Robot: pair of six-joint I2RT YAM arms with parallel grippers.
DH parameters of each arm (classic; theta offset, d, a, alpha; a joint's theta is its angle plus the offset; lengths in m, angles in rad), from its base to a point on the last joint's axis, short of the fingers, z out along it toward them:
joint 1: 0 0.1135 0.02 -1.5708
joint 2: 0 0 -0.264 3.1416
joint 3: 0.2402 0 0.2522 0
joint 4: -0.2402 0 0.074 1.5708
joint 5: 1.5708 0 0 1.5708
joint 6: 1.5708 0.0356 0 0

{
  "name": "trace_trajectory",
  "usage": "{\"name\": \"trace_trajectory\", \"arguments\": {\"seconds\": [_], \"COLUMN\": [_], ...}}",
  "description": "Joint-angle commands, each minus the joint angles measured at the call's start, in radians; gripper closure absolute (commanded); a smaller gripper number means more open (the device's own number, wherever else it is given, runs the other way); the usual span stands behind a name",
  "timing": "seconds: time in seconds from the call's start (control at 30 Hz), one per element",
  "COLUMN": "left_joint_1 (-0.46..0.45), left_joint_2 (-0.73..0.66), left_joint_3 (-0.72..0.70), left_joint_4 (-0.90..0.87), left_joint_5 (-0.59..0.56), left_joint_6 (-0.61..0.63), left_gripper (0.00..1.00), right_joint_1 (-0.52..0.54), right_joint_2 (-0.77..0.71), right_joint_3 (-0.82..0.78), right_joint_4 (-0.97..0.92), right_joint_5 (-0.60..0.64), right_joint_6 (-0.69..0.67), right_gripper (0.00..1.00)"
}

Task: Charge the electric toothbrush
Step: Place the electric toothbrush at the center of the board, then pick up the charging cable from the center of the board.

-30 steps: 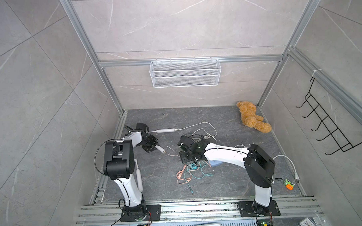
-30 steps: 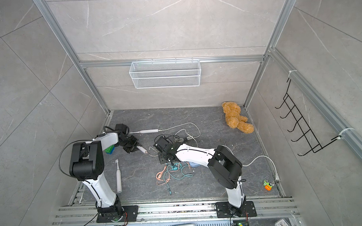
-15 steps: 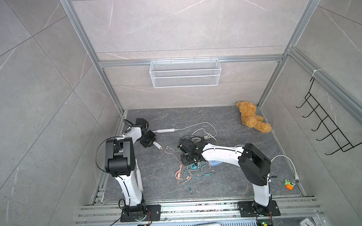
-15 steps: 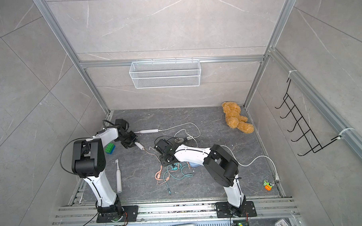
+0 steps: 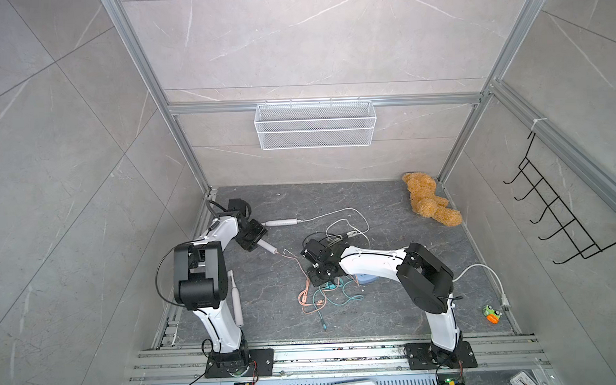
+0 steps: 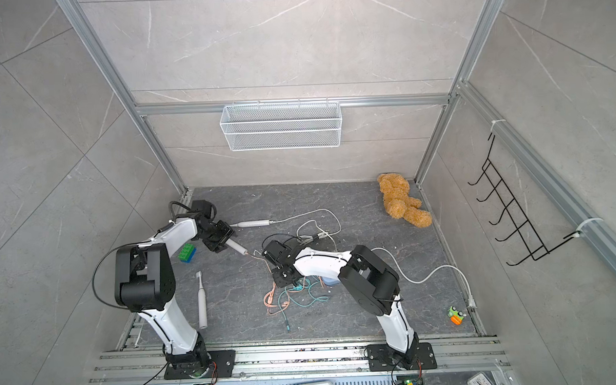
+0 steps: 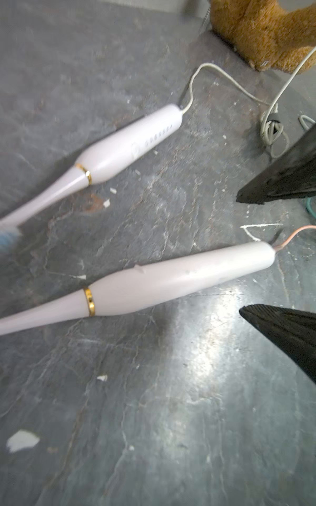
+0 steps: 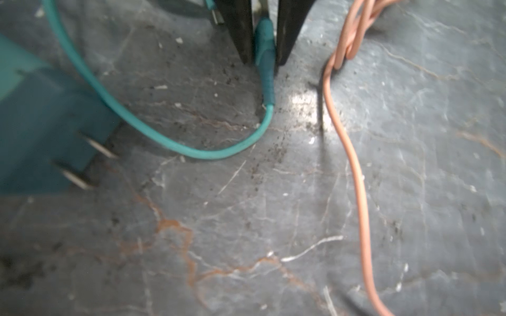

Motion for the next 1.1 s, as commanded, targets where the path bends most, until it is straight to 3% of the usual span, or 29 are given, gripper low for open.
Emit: {"name": "trace_trajectory", "arguments": {"seconds": [0.0, 0.4, 0.5, 0.67, 0.7, 0.77, 0.87, 1.07], "left_joint_1": [-0.03, -0.09, -0.116, -0.191, -0.217, -0.271, -0.338, -0.485], "left_joint_2": [-0.119, -0.385, -0.431, -0.569, -0.605, -0.664, -0.706, -0.737], "left_joint_3": [-0.026, -0.194, -0.244, -0.428, -0.468, -0.528, -0.573, -0.619], "left_joint_4": [-0.018, 0.057, 0.116, 0.446, 0.529, 0.664, 0.839, 1.091], "left_joint_5": [-0.019, 0.002, 0.051, 0.204, 0.219, 0.214, 0.22, 0.188], "left_joint_6": [0.022, 0.038, 0.025, -0.056, -0.084, -0.158, -0.282, -0.443], "left_gripper": [0.35, 0.34, 0.34, 0.33, 0.29, 0.24, 0.23, 0.23], "right_joint_1": [-0.004, -0.019, -0.019, -0.019, -0.019, -0.02, -0.02, -0.02], "right_joint_2": [-0.006, -0.353, -0.405, -0.593, -0.636, -0.699, -0.781, -0.873], "right_joint_3": [0.014, 0.057, 0.082, -0.032, -0.062, -0.103, -0.187, -0.442], "right_joint_4": [-0.043, -0.043, -0.075, 0.088, 0.138, 0.211, 0.323, 0.685], "right_joint_5": [0.038, 0.099, 0.105, 0.049, 0.032, -0.005, -0.04, -0.099], "right_joint_6": [-0.021, -0.087, -0.086, -0.012, 0.011, 0.042, 0.131, 0.417], "right_gripper": [0.98, 1.0, 1.0, 1.0, 1.0, 1.0, 1.0, 1.0]}}
